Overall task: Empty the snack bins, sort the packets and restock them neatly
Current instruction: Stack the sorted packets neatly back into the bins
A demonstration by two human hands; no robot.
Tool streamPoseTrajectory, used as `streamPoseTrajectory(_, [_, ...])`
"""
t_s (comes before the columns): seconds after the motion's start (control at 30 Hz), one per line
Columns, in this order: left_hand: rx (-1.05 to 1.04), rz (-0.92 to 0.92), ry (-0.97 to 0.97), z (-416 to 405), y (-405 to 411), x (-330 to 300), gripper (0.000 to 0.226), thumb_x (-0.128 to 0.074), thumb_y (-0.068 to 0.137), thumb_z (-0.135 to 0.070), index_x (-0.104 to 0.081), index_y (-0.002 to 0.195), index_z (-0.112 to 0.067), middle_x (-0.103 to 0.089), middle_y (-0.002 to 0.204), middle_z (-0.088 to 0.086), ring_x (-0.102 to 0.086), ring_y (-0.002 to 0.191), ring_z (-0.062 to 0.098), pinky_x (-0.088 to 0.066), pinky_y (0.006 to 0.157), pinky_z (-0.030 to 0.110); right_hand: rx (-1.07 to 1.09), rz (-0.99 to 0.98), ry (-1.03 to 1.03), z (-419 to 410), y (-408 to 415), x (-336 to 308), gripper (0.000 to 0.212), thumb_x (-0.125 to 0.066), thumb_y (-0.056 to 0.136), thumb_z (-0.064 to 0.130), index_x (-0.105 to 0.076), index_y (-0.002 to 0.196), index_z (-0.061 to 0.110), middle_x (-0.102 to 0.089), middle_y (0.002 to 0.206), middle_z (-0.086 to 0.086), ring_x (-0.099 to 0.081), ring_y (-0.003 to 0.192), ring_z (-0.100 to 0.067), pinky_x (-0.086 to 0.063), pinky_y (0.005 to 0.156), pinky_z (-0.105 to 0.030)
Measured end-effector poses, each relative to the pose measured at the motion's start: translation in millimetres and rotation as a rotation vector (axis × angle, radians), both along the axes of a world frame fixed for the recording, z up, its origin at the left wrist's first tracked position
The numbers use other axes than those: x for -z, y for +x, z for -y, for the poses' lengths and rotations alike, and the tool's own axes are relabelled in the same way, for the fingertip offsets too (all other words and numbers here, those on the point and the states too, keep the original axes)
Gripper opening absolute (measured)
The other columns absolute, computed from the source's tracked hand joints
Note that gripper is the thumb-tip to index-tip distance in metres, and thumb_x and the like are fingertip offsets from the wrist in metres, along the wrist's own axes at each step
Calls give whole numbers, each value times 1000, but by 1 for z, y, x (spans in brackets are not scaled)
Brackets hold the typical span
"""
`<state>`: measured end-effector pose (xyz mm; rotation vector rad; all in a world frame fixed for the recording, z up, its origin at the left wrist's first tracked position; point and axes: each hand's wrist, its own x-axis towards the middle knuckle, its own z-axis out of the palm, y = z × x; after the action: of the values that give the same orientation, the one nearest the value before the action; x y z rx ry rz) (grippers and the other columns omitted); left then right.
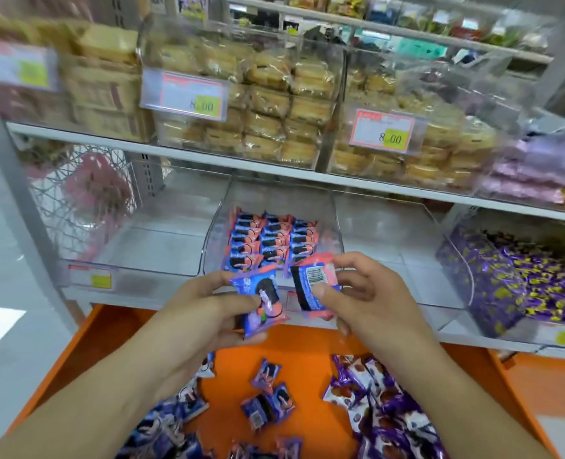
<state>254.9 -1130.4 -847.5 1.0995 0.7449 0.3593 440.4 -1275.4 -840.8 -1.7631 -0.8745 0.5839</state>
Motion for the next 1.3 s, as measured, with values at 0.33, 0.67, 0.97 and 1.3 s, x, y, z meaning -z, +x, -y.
streamPoseTrajectory(0.33, [-61,134,-152,-4,22,1,36,-70,93,-27,-71,120,-4,-74,112,25,-73,103,46,-55,97,63,-137,423,45,-15,-20,11,30,-77,93,21,-72,112,43,-65,118,17,-65,101,-15,-56,80,-28])
streamPoseTrajectory(0.67, [-36,157,-47,-12,20,9,44,-73,86,-1,-65,128,-11,-71,118,26,-73,105,42,-59,90,61,-128,263,-86,-20,-11,13,45,-76,92,37,-55,126,57,-54,129,37,-55,116,4,-51,91,-15])
streamPoseTrajectory(0.97, [-61,120,13,-9,19,10,47,-77,82,1,-69,125,-16,-73,117,22,-74,104,40,-60,90,59,5,-193,26,-23,-12,17,19,-83,87,26,-76,104,32,-77,110,13,-70,109,-7,-58,95,-36])
streamPoseTrajectory(1.3, [-172,-126,412,-41,13,-1,29,-78,87,-6,-71,110,-23,-80,91,4,-75,93,23,-52,94,37,131,-268,115,-22,3,4,24,-75,94,9,-70,111,25,-76,111,-7,-79,92,-26,-65,81,-46])
